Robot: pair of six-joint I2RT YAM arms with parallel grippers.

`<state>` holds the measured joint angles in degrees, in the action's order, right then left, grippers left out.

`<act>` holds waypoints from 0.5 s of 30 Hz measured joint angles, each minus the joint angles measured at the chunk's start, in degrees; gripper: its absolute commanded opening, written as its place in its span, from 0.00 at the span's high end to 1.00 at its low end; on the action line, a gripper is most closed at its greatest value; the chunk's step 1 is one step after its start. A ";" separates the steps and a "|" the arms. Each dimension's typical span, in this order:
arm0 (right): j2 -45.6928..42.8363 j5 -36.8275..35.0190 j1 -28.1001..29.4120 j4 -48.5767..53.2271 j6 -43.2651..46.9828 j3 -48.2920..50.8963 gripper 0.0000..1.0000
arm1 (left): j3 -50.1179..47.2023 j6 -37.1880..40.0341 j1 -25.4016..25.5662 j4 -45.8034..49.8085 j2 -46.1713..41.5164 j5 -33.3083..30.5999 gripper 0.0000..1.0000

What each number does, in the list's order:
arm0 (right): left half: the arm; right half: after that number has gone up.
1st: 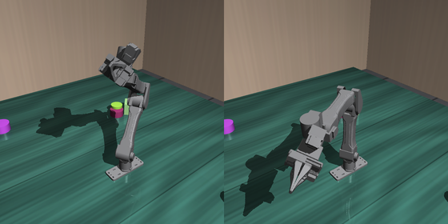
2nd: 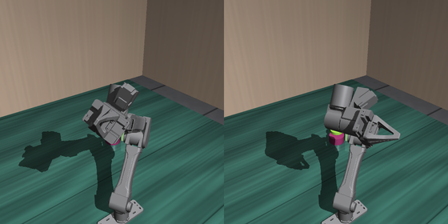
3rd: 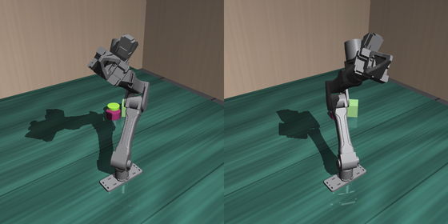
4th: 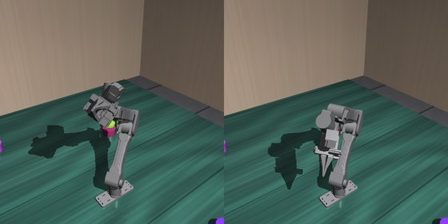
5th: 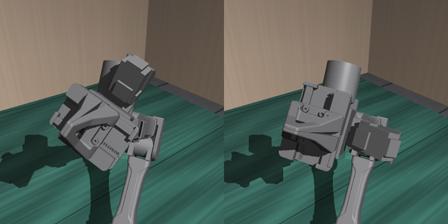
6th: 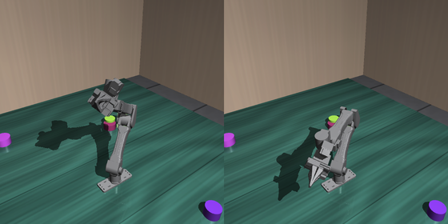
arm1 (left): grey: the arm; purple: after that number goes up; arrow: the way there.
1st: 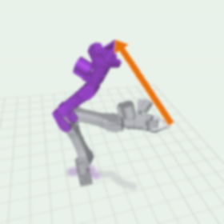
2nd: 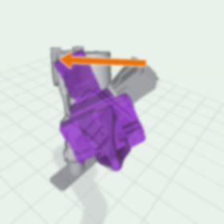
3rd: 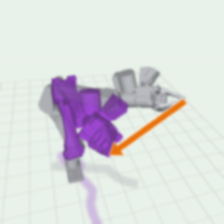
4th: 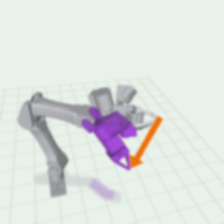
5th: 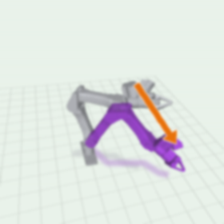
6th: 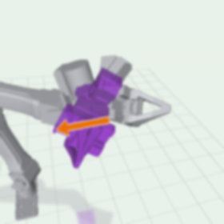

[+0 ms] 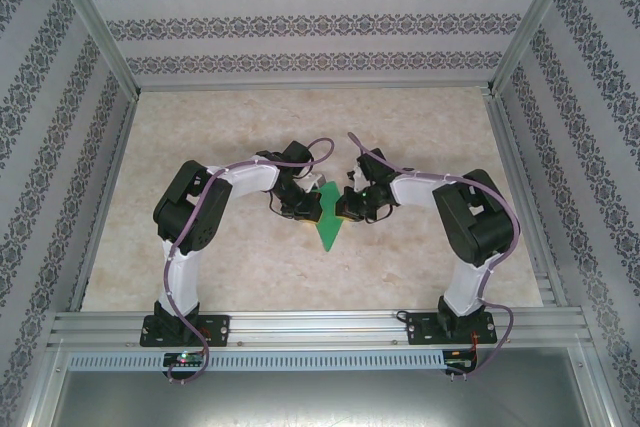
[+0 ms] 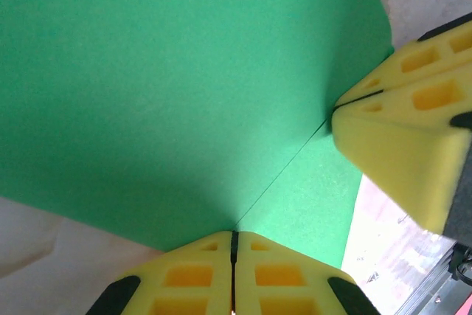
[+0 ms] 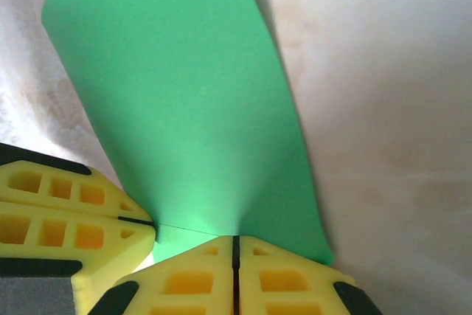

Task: Fold a paper plane with a square sheet of paper (pick it up from the middle)
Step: Third fold the triangle at the center of the table.

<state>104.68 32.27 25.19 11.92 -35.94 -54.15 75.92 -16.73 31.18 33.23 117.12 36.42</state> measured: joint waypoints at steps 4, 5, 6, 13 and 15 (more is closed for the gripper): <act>0.00 0.15 -1.57 0.46 1.49 0.00 0.91 | 0.04 0.09 0.04 0.00 0.00 0.00 0.91; 0.00 0.13 -1.86 0.50 1.68 0.02 0.91 | 0.09 0.09 0.11 0.00 0.00 -0.04 0.92; 0.00 0.20 -2.12 0.48 1.84 0.11 0.91 | 0.11 0.11 0.24 -0.07 0.02 -0.11 0.92; -1.70 -1.68 -3.41 1.20 2.82 0.83 0.91 | 0.24 0.11 0.37 -0.28 0.15 -0.22 0.91; -2.78 -2.97 -3.87 1.64 2.91 1.20 0.91 | 0.24 0.13 0.37 -0.28 0.15 -0.22 0.91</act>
<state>101.91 29.30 21.32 13.56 -33.04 -52.95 76.16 -16.60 31.55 32.95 117.27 36.21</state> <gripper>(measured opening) 0.089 0.088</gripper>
